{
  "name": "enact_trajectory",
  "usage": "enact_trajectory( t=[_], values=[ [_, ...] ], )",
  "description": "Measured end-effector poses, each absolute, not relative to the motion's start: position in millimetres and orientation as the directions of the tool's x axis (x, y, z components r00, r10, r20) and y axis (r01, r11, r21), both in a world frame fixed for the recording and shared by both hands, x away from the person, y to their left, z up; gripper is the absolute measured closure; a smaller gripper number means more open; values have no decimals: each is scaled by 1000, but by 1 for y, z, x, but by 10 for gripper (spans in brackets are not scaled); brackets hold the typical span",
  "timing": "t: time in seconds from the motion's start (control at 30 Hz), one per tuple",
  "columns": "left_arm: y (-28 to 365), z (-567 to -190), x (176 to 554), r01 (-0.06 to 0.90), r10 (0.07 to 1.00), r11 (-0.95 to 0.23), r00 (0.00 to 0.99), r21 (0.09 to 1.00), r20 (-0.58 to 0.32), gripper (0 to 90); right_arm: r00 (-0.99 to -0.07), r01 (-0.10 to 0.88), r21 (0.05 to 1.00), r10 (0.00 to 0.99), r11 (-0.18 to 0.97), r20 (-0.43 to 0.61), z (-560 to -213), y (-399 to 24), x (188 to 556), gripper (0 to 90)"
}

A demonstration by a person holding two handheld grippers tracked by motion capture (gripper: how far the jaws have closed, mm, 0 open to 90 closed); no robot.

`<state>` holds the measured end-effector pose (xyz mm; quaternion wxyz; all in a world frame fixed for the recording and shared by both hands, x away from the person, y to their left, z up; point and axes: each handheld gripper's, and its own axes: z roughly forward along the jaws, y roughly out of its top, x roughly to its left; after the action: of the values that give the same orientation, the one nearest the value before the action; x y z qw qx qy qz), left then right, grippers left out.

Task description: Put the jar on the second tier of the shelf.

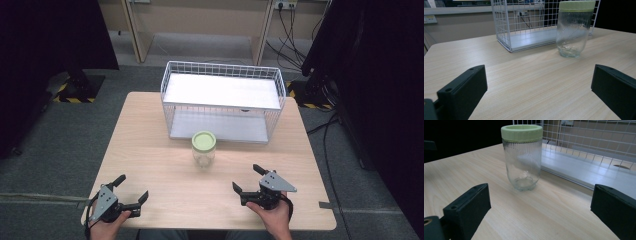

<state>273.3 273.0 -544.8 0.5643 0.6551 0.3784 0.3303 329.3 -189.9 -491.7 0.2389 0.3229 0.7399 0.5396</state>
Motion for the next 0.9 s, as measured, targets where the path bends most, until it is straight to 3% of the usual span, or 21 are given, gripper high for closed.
enact_trajectory(
  t=[0.9],
  values=[
    [272, -545, 273, 121, 868, -85, 496, 989, 14, 0, -728, 199, 951, 685, 238, -18, -479, -132, 377, 28]
  ],
)
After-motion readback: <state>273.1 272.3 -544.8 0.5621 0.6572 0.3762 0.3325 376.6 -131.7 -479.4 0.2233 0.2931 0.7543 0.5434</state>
